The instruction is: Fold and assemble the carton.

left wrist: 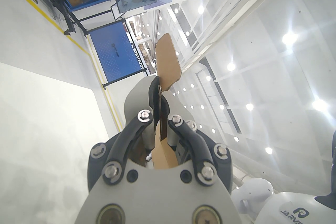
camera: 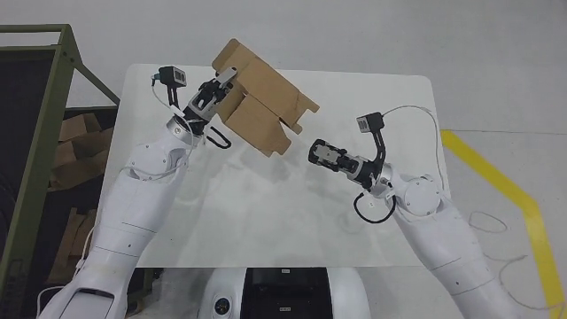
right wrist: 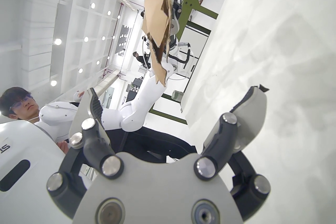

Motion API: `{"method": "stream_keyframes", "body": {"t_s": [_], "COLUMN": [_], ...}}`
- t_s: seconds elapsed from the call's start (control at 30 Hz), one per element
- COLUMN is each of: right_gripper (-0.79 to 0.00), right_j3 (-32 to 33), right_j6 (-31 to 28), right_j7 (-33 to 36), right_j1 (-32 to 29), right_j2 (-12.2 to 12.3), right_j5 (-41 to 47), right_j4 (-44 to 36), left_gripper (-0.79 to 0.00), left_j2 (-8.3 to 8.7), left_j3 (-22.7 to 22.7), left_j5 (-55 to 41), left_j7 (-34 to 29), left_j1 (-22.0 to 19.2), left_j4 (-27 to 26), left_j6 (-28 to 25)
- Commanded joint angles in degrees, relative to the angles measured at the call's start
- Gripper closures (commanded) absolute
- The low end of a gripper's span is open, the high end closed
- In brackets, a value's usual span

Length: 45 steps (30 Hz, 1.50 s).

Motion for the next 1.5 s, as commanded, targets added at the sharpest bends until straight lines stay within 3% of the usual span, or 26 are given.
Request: {"method": "stream_keyframes", "body": {"t_s": [0.0, 0.13, 0.23, 0.5, 1.47], "right_gripper": [-0.785, -0.779, -0.416, -0.256, -0.126], "right_j3": [-1.0, -2.4, -3.2, -4.4, -5.0], "right_j6": [-0.5, -1.1, -0.1, 0.7, 1.6], "right_j7": [-1.3, -4.1, -6.0, -8.1, -8.2], "right_j1": [0.2, 0.7, 1.0, 1.7, 2.2], "right_j2": [-0.3, -0.9, -1.2, -1.9, -3.0], "right_j5": [-0.6, -2.2, -3.1, -3.8, -4.2], "right_j4": [0.1, 0.4, 0.8, 1.1, 1.1], "left_gripper": [0.000, 0.000, 0.000, 0.000, 0.000], "left_j2": [-0.21, -0.52, -0.72, -1.08, -2.06], "left_j3": [0.3, 0.6, 0.7, 0.7, -0.3], "left_j5": [0.1, 0.1, -0.4, -0.5, -0.3], "left_j7": [1.3, 2.4, 2.5, 1.9, 0.4], "left_j1": [-0.1, -0.4, -0.5, -0.8, -0.4], "left_j4": [0.2, 0.5, 0.6, 1.0, 1.1], "left_j6": [0.7, 1.4, 1.7, 2.1, 1.8]}}
